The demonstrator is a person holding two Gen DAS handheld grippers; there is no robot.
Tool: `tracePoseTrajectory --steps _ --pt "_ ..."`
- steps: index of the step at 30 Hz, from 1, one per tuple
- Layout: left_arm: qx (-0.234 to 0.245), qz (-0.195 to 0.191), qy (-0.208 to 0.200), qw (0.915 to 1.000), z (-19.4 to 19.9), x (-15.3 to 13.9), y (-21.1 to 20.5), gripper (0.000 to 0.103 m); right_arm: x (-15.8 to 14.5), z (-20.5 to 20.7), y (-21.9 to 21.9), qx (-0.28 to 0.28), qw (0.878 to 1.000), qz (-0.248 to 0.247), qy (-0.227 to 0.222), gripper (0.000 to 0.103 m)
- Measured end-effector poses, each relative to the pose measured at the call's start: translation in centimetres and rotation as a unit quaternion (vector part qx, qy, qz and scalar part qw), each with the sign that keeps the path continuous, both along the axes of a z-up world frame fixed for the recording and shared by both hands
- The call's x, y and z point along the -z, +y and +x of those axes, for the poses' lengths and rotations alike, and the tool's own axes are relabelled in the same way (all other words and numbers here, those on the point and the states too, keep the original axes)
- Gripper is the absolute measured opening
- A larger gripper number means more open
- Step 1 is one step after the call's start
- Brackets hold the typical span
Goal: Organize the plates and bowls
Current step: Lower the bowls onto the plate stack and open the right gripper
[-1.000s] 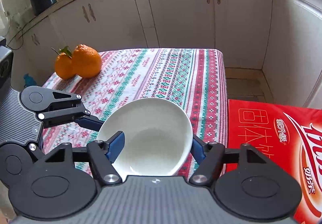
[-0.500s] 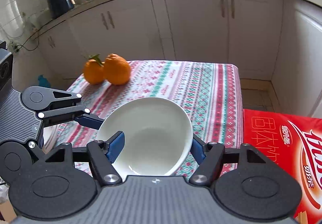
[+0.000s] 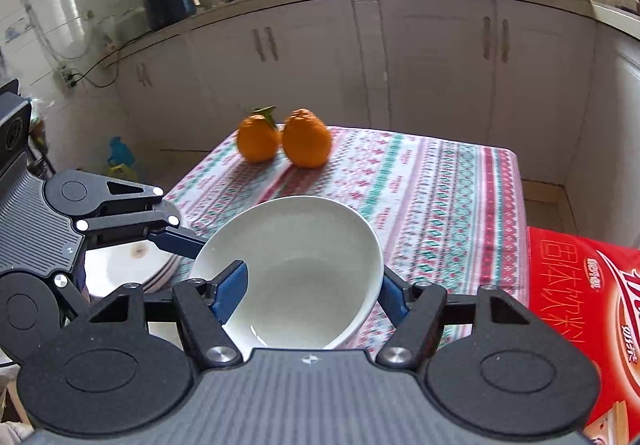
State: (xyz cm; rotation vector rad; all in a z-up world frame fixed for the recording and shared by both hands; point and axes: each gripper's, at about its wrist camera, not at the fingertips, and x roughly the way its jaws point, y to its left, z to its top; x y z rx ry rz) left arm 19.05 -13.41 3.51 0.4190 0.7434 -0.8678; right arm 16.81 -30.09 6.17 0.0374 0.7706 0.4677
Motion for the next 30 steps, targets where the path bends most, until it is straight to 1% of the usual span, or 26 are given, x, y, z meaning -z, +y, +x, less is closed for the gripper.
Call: tracePoseTrajectory --steps 8,17,30 --pt "-0.024 0.005 -0.001 0.9997 -2.7 -0.2 2.9 0.074 0.1 -2.2 3.1 -0.031 1.0 0.0 0.0 0.074" --pt "-0.045 0.015 0.015 0.9987 -3.8 1.0 5.3 0.074 1.8 -2.9 6.3 -0.06 0.998 -0.009 0.018 0.074" --pt "-0.047 0.016 0.039 0.998 -3.8 2.8 6.1 0.074 3.6 -2.9 7.2 -0.063 0.997 -0.016 0.042 0.074"
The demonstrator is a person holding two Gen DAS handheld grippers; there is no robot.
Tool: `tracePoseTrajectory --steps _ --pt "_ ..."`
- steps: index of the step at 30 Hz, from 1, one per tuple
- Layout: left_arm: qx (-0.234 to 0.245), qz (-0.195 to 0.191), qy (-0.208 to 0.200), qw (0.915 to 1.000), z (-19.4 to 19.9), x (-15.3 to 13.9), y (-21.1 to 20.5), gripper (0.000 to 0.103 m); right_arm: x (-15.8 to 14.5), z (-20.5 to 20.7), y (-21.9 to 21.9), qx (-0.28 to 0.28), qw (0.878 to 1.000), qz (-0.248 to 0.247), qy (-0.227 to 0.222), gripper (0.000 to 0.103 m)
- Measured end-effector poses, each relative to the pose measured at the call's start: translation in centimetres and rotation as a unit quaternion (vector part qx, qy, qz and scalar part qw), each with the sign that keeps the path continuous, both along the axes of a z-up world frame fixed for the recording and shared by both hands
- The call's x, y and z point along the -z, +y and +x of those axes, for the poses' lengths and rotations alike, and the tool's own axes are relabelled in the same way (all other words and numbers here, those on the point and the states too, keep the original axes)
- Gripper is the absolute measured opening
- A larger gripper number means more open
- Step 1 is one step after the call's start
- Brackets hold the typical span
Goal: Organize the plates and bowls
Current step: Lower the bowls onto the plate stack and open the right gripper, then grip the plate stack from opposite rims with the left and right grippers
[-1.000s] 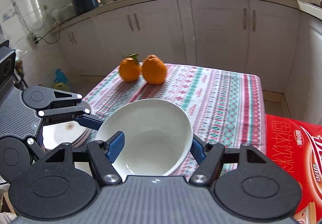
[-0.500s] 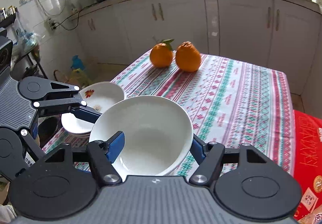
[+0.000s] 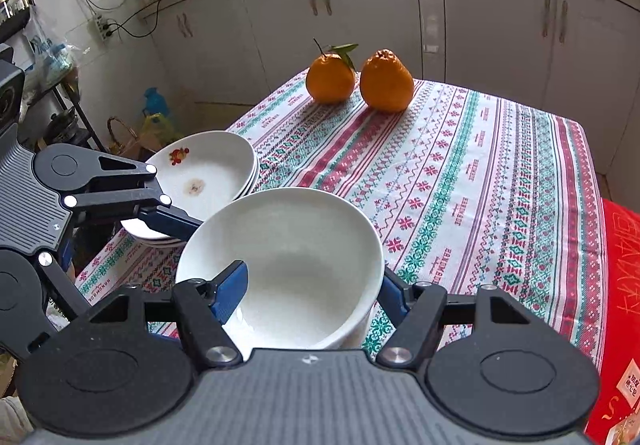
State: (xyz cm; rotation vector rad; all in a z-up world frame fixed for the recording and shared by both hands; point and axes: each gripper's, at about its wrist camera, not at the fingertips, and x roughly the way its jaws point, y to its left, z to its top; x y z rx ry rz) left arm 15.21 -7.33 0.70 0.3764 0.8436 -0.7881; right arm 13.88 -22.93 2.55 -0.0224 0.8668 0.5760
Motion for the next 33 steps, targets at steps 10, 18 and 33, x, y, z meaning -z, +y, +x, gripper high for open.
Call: tracePoseTrajectory --steps 10,18,33 --pt "-0.001 -0.003 0.009 1.0 0.3 0.4 0.2 0.076 0.6 0.2 0.3 -0.003 1.0 -0.008 0.005 0.074" --pt "0.0 -0.004 0.003 1.0 0.0 0.6 0.4 0.082 0.6 0.0 0.4 -0.003 1.0 -0.008 -0.005 0.087" --pt "-0.013 -0.04 -0.019 0.999 -2.8 1.6 3.9 0.083 -0.8 -5.6 -0.4 -0.053 0.994 -0.032 -0.092 0.103"
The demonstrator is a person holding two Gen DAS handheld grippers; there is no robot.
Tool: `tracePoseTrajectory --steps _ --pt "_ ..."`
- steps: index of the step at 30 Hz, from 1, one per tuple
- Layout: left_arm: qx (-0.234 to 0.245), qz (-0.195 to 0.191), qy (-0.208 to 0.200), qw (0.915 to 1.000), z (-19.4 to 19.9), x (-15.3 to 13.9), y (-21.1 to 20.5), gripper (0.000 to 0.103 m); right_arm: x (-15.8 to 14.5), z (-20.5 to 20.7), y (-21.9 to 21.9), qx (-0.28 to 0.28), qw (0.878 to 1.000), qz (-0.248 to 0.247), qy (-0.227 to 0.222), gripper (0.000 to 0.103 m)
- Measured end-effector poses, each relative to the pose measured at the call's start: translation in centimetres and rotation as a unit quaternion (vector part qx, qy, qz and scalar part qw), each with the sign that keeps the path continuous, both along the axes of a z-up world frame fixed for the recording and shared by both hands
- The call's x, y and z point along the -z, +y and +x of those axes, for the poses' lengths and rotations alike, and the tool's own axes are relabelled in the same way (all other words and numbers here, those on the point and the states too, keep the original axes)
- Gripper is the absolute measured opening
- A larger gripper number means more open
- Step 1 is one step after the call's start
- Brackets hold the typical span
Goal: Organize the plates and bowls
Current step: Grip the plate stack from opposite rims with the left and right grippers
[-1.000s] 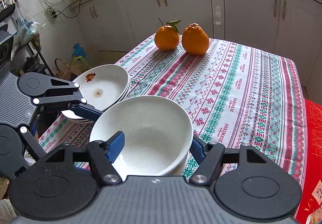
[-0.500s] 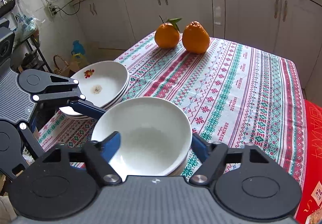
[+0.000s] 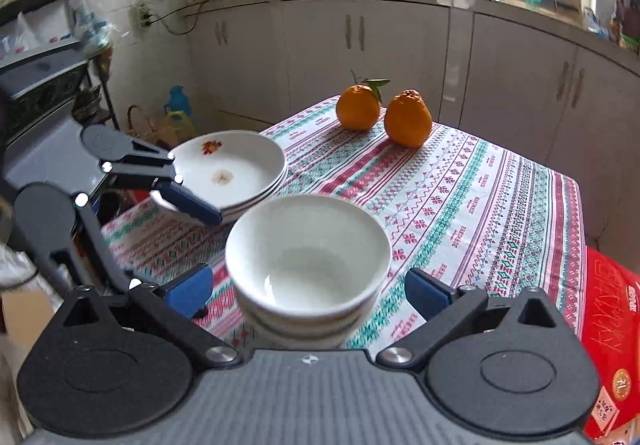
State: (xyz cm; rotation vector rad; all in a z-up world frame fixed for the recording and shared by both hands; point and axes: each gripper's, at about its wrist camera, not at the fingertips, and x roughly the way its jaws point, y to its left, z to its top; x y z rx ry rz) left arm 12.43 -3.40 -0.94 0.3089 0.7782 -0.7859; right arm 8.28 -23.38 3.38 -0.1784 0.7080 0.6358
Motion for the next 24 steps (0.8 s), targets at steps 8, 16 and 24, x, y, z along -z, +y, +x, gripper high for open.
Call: tracePoseTrajectory --steps 8,16,24 --pt "0.006 0.015 0.006 0.9999 1.2 2.8 -0.1 0.083 2.9 -1.0 0.7 -0.033 0.997 -0.073 0.0 0.103" --pt "0.043 0.037 0.011 0.9983 3.4 3.8 -1.2 0.083 5.4 1.5 1.9 -0.065 0.991 -0.12 0.012 0.103" --pt "0.132 0.064 0.01 0.9892 3.8 4.0 -2.3 0.083 6.1 3.6 2.3 -0.131 0.98 -0.149 0.018 0.102"
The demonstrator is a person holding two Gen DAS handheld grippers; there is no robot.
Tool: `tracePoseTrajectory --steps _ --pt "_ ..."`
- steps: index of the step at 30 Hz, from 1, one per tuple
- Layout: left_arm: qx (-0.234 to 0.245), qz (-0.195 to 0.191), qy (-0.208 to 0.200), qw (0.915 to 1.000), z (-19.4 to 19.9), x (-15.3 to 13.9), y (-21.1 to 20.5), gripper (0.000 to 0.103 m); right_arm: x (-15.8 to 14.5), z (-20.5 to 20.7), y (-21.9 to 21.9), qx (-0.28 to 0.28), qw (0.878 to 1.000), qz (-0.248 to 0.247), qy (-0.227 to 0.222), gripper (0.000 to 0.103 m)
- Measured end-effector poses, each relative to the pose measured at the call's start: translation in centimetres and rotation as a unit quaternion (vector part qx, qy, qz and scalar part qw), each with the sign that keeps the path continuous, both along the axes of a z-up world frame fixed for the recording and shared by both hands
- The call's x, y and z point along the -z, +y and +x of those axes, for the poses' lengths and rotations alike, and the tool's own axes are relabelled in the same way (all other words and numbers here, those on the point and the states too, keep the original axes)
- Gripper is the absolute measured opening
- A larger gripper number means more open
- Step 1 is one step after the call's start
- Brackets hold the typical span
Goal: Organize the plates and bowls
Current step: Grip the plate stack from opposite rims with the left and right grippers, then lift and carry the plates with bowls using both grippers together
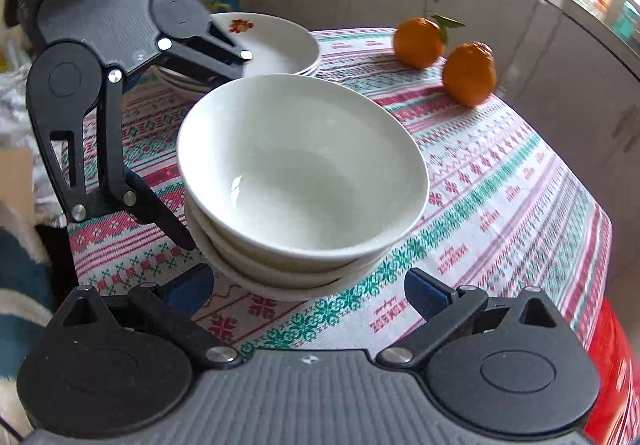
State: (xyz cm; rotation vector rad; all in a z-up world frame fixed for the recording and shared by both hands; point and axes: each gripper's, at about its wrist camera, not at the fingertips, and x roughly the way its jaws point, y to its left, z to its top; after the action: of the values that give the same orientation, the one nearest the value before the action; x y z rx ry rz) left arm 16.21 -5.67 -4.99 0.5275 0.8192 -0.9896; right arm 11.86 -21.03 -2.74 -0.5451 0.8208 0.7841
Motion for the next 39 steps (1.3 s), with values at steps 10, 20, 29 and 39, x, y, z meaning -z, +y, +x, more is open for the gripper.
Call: tracePoseTrajectory --steps 10,20,29,39 --pt "0.055 0.0 0.019 0.9983 1.7 -0.5 -0.6 0.081 -0.5 1.8 0.2 -0.059 0.998 0.011 0.036 0.098" --pt "0.077 0.0 0.037 0.9963 2.4 -0.5 -0.8 0.081 -0.6 2.3 0.4 -0.073 0.996 0.015 0.058 0.093" --pt "0.09 0.006 0.04 0.9951 2.9 -0.5 -1.0 0.082 -0.5 2.6 0.5 -0.071 0.995 0.014 0.062 0.093" --pt "0.089 0.002 0.033 0.9955 2.5 -1.0 -0.6 0.081 -1.0 2.5 0.8 -0.064 0.995 0.015 0.069 0.093"
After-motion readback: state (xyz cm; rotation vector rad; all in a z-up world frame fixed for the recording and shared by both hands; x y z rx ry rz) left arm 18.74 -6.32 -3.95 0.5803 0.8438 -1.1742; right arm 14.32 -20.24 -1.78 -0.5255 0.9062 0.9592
